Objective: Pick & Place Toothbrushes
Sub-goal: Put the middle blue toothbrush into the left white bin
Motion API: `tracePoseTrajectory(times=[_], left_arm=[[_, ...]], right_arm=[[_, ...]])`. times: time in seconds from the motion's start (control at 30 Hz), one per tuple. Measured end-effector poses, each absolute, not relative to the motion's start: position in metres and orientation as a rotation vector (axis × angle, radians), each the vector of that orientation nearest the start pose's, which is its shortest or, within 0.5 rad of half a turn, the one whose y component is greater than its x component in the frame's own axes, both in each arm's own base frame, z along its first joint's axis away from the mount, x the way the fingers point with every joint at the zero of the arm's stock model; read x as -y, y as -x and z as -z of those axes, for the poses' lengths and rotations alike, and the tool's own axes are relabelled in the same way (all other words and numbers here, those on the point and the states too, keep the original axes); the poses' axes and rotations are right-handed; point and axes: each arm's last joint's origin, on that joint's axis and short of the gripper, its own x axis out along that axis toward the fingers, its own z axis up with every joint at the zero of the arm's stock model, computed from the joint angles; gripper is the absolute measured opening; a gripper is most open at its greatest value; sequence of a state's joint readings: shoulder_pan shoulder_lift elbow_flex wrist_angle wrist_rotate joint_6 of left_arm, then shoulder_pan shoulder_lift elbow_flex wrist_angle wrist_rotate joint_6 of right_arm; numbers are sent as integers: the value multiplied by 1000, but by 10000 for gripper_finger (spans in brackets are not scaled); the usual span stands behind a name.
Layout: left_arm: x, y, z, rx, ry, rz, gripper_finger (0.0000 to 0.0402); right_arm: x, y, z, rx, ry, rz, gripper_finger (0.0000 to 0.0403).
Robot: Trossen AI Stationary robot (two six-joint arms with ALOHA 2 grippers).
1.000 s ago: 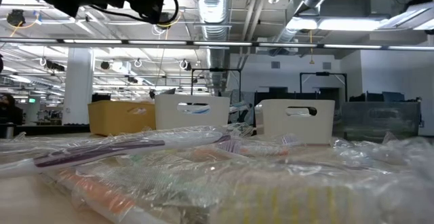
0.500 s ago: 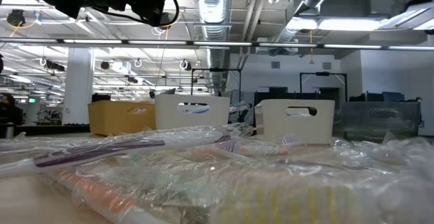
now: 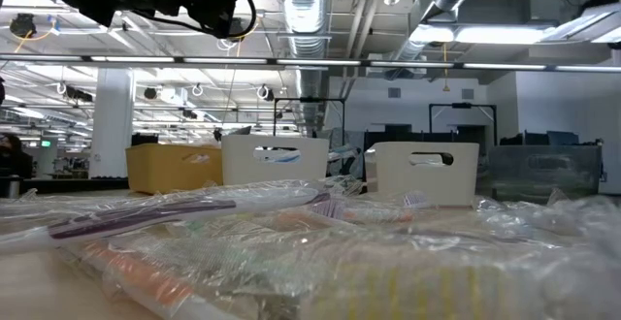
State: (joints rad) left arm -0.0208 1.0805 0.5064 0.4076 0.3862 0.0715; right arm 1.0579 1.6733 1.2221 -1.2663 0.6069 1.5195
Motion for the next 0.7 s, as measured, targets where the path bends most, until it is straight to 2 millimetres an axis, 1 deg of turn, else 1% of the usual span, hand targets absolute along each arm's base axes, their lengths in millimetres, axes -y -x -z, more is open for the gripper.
tracePoseTrajectory(times=[0.07, 0.17, 0.2, 0.43, 0.6, 0.7], left_arm=[[16, -227, -238, -150, -39, 414, 194], [16, -227, -238, -151, -40, 414, 192], [16, -227, -238, -152, -39, 414, 191], [16, -227, -238, -154, -39, 414, 191], [16, -227, -238, -154, -39, 412, 191], [16, -227, -238, -154, -39, 410, 191]], right_arm=[[-238, -155, -222, -965, -127, 520, 176], [-243, -162, -222, -920, -296, 537, 176], [-243, -164, -222, -913, -320, 535, 176], [-244, -178, -221, -974, -269, 435, 185], [-245, -186, -222, -958, -338, 417, 184], [-247, -191, -223, -946, -343, 380, 181]])
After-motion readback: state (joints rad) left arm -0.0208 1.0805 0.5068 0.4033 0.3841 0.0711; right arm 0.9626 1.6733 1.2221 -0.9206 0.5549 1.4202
